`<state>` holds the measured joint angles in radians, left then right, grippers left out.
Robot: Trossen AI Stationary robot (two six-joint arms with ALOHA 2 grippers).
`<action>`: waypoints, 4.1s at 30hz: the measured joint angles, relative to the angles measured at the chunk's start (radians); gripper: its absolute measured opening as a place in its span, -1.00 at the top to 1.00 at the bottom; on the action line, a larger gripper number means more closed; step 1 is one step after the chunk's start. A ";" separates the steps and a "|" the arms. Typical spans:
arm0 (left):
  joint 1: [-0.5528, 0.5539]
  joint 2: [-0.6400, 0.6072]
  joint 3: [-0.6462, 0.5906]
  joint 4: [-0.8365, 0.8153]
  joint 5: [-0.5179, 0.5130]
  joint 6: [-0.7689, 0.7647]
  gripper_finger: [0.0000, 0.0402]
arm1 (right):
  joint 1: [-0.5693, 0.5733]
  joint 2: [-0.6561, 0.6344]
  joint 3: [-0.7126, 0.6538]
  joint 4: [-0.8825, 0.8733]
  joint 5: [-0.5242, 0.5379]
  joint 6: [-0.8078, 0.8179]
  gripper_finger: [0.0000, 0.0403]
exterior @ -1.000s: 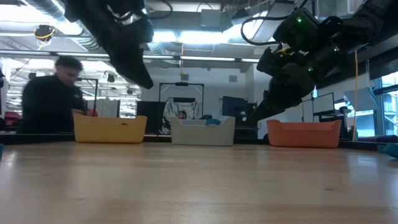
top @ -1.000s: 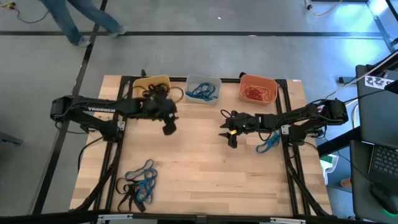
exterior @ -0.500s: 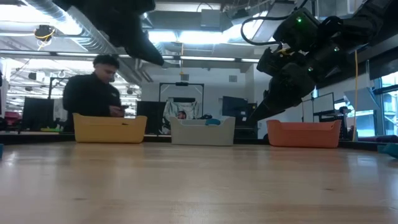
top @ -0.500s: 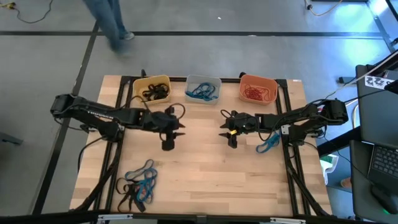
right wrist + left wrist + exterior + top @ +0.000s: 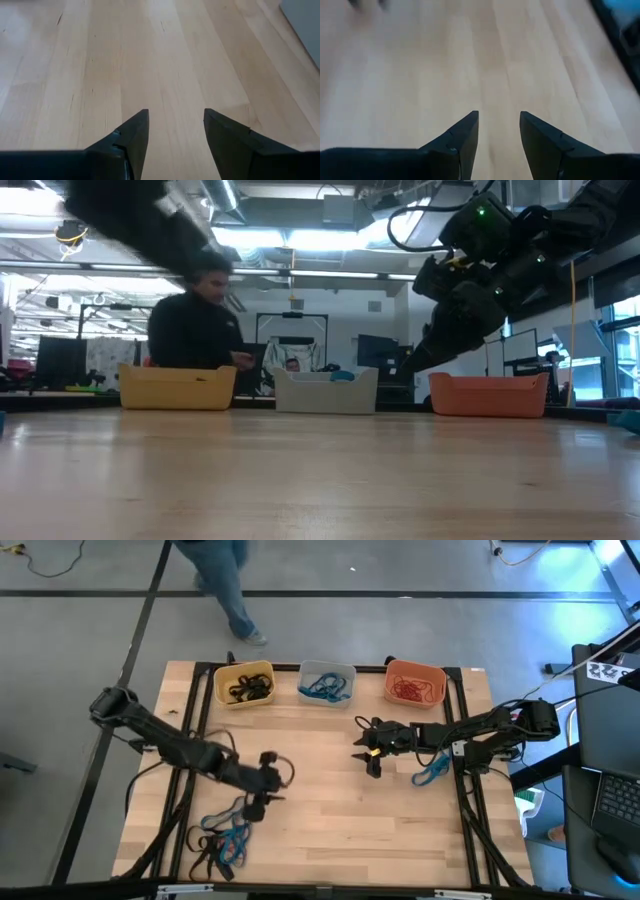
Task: Sort rubber bands into baskets
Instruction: Put the blue rubber band into the grey bin
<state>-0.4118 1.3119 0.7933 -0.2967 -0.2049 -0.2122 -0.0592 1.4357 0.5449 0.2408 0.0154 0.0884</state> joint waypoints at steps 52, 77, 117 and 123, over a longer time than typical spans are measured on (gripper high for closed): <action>-0.036 0.037 -0.123 -0.264 -0.147 -0.369 0.97 | 0.000 0.000 0.000 0.100 0.000 -0.120 0.05; 0.180 0.039 -0.064 0.382 -0.354 0.285 0.98 | 0.018 0.157 0.036 0.485 -0.076 0.008 -0.81; 0.191 0.040 -0.064 0.578 -0.352 0.351 0.91 | 0.066 0.396 0.401 0.466 -0.305 -0.176 0.37; 0.191 0.039 -0.064 0.578 -0.352 0.313 0.91 | 0.066 0.396 0.401 0.466 -0.289 -0.180 0.82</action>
<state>-0.2207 1.3513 0.7292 0.2817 -0.5568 0.1009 0.0067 1.8317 0.9459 0.7064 -0.2737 -0.0918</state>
